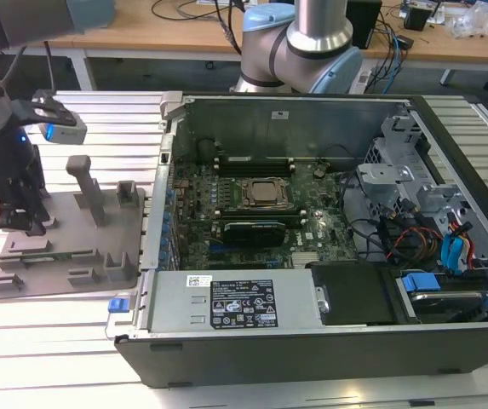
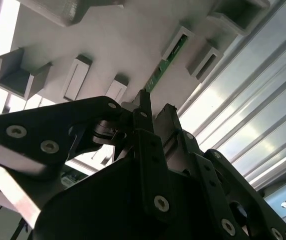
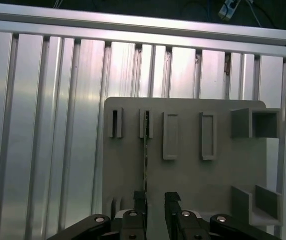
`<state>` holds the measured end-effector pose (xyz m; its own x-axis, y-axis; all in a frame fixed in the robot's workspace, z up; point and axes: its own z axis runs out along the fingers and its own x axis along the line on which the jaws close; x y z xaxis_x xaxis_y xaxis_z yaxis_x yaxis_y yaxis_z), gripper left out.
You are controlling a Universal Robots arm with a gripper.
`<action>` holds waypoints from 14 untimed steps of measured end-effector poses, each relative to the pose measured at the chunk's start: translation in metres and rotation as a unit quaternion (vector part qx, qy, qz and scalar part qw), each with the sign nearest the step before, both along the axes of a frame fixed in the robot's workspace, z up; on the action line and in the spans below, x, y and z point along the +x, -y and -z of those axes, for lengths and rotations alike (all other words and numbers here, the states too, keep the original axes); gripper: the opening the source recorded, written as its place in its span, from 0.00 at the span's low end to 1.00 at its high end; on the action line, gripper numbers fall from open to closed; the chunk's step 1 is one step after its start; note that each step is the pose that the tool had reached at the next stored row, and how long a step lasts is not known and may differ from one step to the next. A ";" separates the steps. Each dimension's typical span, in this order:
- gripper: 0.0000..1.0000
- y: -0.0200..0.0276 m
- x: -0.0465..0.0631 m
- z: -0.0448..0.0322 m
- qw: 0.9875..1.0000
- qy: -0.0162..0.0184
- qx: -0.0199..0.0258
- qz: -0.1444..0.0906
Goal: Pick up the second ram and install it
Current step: 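Pick up the second ram and move it above second insertion slot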
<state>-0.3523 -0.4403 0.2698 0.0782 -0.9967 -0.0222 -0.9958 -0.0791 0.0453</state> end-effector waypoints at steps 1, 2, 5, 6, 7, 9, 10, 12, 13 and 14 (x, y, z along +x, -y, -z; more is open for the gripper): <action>0.30 0.0000 0.000 0.0010 1.000 0.000 0.000 0.000; 0.30 0.0000 0.000 0.0022 1.000 0.000 0.000 0.000; 0.30 0.0000 0.000 0.0052 1.000 0.000 0.000 0.000; 0.30 0.0000 0.000 0.0062 1.000 0.000 0.000 0.000; 0.30 0.0000 0.000 0.0075 1.000 0.000 0.000 0.000; 0.30 0.0000 0.000 0.0111 1.000 0.000 0.000 0.000; 0.30 0.0000 0.000 0.0126 1.000 0.000 0.000 0.000; 0.30 0.0000 0.000 0.0173 1.000 0.000 0.000 0.000; 0.30 -0.0001 -0.001 0.0191 1.000 0.000 0.000 0.000; 0.30 0.0000 -0.001 0.0229 1.000 0.000 0.000 0.000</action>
<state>-0.3537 -0.4403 0.2469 0.0782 -0.9967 -0.0223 -0.9958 -0.0791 0.0453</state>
